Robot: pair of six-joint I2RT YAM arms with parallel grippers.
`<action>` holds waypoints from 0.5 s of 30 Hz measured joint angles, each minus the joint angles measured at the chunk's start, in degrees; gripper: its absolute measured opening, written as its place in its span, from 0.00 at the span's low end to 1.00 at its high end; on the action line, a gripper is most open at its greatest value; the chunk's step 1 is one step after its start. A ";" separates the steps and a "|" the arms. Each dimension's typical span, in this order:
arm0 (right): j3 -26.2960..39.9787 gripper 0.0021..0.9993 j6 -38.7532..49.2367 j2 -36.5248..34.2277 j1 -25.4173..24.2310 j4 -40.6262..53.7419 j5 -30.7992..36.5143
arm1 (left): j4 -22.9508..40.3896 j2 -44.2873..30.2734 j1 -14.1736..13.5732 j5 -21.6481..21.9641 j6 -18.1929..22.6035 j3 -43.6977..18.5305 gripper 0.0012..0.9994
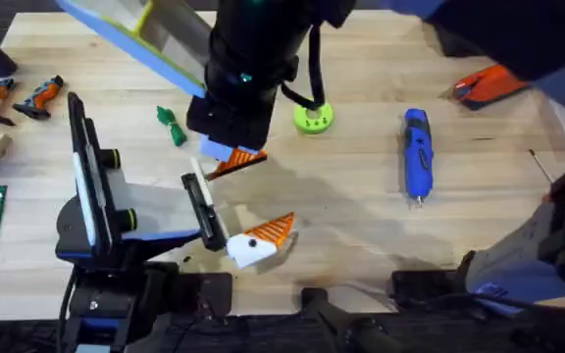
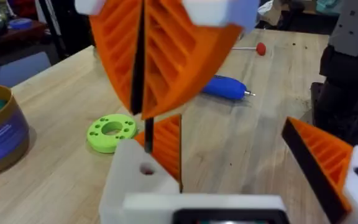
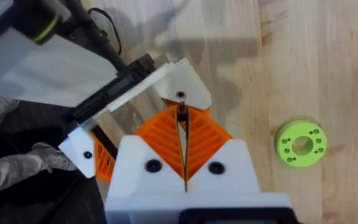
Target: Pick up the gripper from the table and insert it into the empty holder that is missing its gripper. Then pick up a screw, insert it into the mounting hole, and use the screwdriver to tighten it. Finally, clean up the table by picking up the vegetable and placing it into the bucket.
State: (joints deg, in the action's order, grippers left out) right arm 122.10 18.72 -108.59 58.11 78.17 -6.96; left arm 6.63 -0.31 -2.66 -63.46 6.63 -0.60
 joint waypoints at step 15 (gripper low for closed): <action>-0.02 0.00 0.00 -0.01 0.50 -0.33 0.00 | 0.00 0.01 0.00 0.00 0.00 0.00 0.99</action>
State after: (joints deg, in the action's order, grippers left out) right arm 122.08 18.72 -108.60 58.61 77.84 -6.96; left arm 6.63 -0.30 -2.66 -63.46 6.63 -0.60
